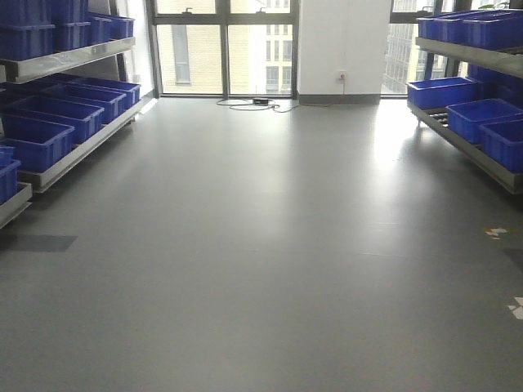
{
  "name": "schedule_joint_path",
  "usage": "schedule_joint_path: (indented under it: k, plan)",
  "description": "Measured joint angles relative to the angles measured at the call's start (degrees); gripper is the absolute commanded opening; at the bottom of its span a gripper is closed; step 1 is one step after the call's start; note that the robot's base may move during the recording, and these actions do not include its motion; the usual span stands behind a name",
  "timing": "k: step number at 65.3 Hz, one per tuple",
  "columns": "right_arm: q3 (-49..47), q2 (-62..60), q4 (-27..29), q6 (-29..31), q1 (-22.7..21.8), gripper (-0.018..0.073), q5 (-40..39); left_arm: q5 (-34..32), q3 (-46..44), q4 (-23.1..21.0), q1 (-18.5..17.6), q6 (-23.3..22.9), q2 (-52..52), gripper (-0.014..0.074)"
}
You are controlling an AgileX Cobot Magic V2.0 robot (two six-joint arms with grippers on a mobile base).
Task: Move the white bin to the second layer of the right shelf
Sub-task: 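Drive the base past the racks toward the roller shelf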
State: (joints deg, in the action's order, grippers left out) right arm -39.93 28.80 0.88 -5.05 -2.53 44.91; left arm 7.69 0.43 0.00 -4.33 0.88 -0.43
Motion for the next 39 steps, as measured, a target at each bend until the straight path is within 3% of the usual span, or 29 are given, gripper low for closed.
schedule_joint_path:
  k: [39]
  plan:
    - [0.0, 0.0, 0.0, 0.0, 0.0, 0.0056, 0.0, 0.0, 0.0, 0.0, 0.0, 0.0, 0.0, 0.0085]
